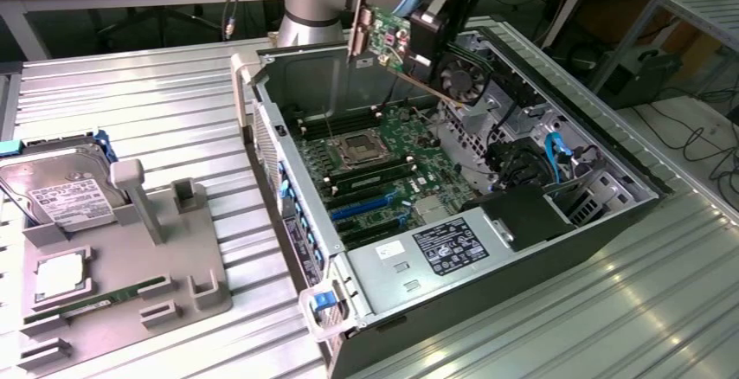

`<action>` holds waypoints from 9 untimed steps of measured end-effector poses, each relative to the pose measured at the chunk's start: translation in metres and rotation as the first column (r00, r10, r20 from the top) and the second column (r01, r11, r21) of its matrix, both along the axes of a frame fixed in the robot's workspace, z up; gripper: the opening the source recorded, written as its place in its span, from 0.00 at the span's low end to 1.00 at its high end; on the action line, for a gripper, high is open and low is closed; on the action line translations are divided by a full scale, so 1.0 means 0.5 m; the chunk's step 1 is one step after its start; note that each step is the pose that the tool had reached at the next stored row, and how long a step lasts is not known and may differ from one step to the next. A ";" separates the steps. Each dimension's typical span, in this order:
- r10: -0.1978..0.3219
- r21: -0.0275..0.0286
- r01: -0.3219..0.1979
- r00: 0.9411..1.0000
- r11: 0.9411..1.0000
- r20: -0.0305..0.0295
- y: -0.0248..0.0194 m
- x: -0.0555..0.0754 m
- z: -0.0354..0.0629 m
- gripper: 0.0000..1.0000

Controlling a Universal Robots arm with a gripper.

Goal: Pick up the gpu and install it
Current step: 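Insert the gpu into the slot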

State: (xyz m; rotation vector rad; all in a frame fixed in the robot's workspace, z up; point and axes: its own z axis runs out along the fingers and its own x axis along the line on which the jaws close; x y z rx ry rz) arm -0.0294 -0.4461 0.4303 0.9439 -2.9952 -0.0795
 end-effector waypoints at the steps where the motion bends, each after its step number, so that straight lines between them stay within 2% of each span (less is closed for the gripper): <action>1: 0.007 0.000 -0.007 1.000 1.000 0.000 0.0000 0.000 0.000 0.28; 9: 0.076 0.000 -0.076 0.997 0.997 0.000 0.0000 0.000 0.000 0.28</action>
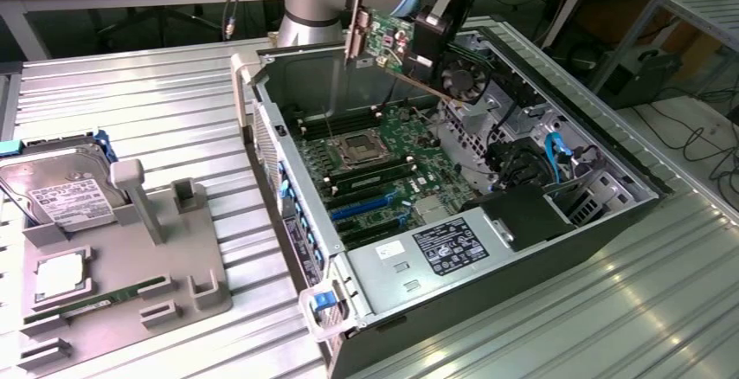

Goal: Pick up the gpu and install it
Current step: 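Insert the gpu into the slot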

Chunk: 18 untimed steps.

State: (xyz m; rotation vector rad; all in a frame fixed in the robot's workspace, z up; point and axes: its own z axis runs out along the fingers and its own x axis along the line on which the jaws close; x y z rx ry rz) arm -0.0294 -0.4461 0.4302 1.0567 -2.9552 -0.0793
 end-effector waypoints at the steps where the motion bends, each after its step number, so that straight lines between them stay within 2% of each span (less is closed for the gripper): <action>1: 0.012 0.000 -0.012 1.000 1.000 0.000 0.0000 0.000 0.000 0.28; 3: 0.060 0.000 -0.060 0.998 0.998 0.000 0.0000 0.000 0.000 0.28; 5: 0.118 0.000 -0.118 0.993 0.993 0.000 0.0000 0.000 0.000 0.28; 12: 0.214 0.000 -0.214 0.977 0.977 0.000 0.0000 0.000 0.000 0.28; 13: 0.277 0.000 -0.277 0.961 0.961 0.000 0.0000 0.000 0.000 0.28; 14: 0.307 0.000 -0.307 0.952 0.952 0.000 0.0000 0.000 0.000 0.28; 15: 0.327 0.000 -0.327 0.945 0.945 0.000 0.0000 0.000 0.000 0.28; 18: 0.361 0.000 -0.361 0.933 0.933 0.000 0.0000 0.000 -0.001 0.28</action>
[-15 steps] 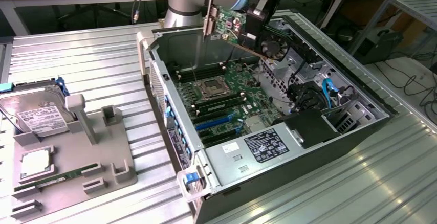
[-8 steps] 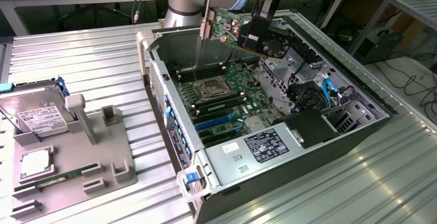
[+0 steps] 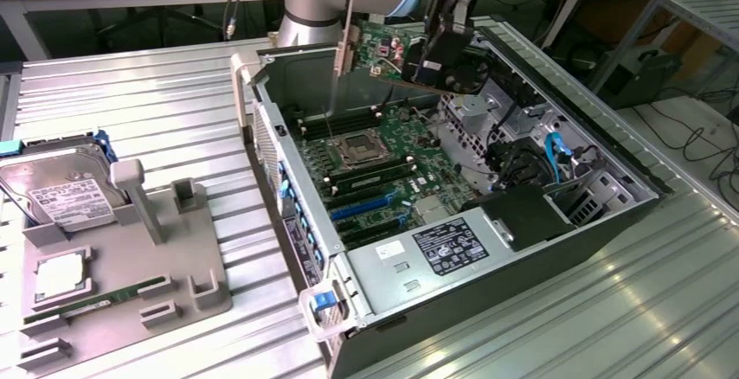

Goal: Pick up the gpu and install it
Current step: 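Insert the gpu into the slot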

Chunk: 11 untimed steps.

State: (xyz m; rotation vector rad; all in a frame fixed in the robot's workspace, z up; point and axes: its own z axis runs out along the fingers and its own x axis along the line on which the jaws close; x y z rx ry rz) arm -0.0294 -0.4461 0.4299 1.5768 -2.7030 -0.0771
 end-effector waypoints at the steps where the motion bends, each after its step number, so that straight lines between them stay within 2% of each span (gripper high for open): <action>1: 0.012 0.000 -0.012 1.000 1.000 0.000 0.0000 0.000 0.000 0.28; 6: 0.071 0.000 -0.071 0.998 0.998 0.000 0.0000 0.000 0.000 0.28; 11: 0.131 0.000 -0.131 0.991 0.991 0.000 0.0000 0.000 -0.001 0.28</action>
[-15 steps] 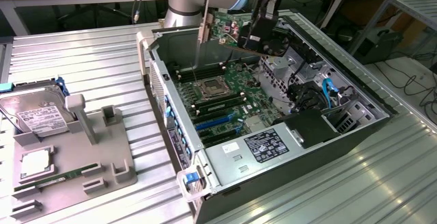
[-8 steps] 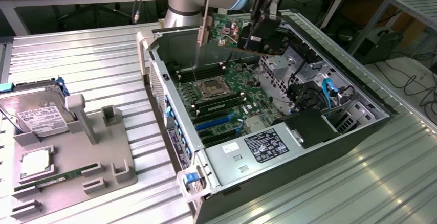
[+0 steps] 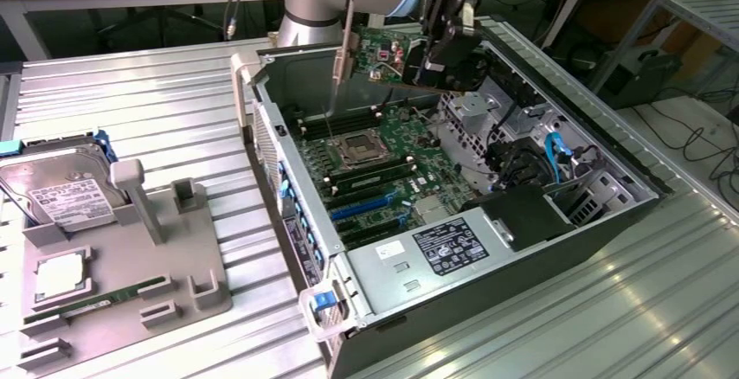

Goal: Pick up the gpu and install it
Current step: 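Insert the gpu into the slot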

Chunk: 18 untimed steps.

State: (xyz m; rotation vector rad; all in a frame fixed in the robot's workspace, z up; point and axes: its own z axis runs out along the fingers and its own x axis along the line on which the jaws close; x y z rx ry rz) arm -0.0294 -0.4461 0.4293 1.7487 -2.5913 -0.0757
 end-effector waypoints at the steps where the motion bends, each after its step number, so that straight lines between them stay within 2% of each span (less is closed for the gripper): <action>1: 0.010 0.000 -0.010 1.000 1.000 0.000 0.0000 0.000 0.000 0.28; 5: 0.034 0.000 -0.034 0.999 0.999 0.001 0.0000 0.000 -0.002 0.28; 8: 0.040 -0.002 -0.040 0.999 0.999 0.006 0.0001 0.000 -0.005 0.28; 10: 0.043 -0.005 -0.042 0.999 0.999 0.009 -0.0001 0.000 -0.007 0.28; 14: 0.103 -0.005 -0.103 0.995 0.995 0.009 0.0000 0.000 -0.009 0.28; 18: 0.114 -0.006 -0.114 0.993 0.993 0.009 0.0001 0.000 -0.011 0.28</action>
